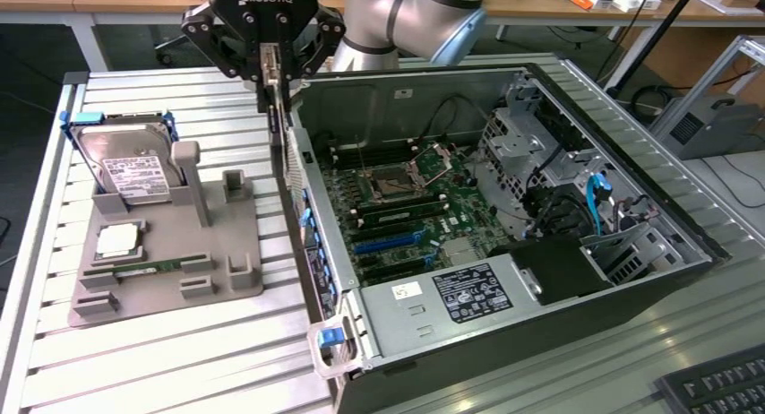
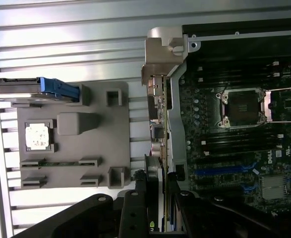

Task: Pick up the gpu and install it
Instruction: 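Pick up the gpu and move the gpu toward the slot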

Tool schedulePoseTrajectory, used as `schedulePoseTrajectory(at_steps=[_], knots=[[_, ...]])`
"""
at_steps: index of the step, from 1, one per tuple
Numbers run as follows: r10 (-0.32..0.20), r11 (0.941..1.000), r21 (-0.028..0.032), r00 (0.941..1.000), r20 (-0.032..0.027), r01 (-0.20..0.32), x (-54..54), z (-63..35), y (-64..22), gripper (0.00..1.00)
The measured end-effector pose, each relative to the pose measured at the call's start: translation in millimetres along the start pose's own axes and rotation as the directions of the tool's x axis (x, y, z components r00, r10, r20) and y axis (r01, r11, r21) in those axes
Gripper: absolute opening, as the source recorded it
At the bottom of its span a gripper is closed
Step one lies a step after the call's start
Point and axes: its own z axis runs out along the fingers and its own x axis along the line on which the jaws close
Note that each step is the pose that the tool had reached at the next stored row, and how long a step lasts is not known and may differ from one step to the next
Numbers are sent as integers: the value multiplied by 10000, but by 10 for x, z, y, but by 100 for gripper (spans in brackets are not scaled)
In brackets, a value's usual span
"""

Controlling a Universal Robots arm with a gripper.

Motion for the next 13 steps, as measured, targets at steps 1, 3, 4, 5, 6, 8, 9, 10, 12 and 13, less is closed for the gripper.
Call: schedulePoseTrajectory(at_steps=[1,3,4,5,6,8,9,10,12,13], knots=[[1,10000,2,10000,0,-1,-10,0,1,27],[0,10000,4,10000,0,0,-26,1,2,27],[0,10000,7,10000,0,0,-35,1,3,27],[0,10000,8,10000,1,0,-46,1,4,27],[0,10000,9,10000,0,0,-53,1,4,27],[0,10000,11,10000,1,0,-72,2,5,27],[0,10000,12,10000,1,0,-84,2,6,27],[0,10000,13,10000,0,0,-93,2,7,27],[0,10000,14,10000,1,0,-111,3,8,27],[0,10000,15,10000,1,0,-119,3,9,27]])
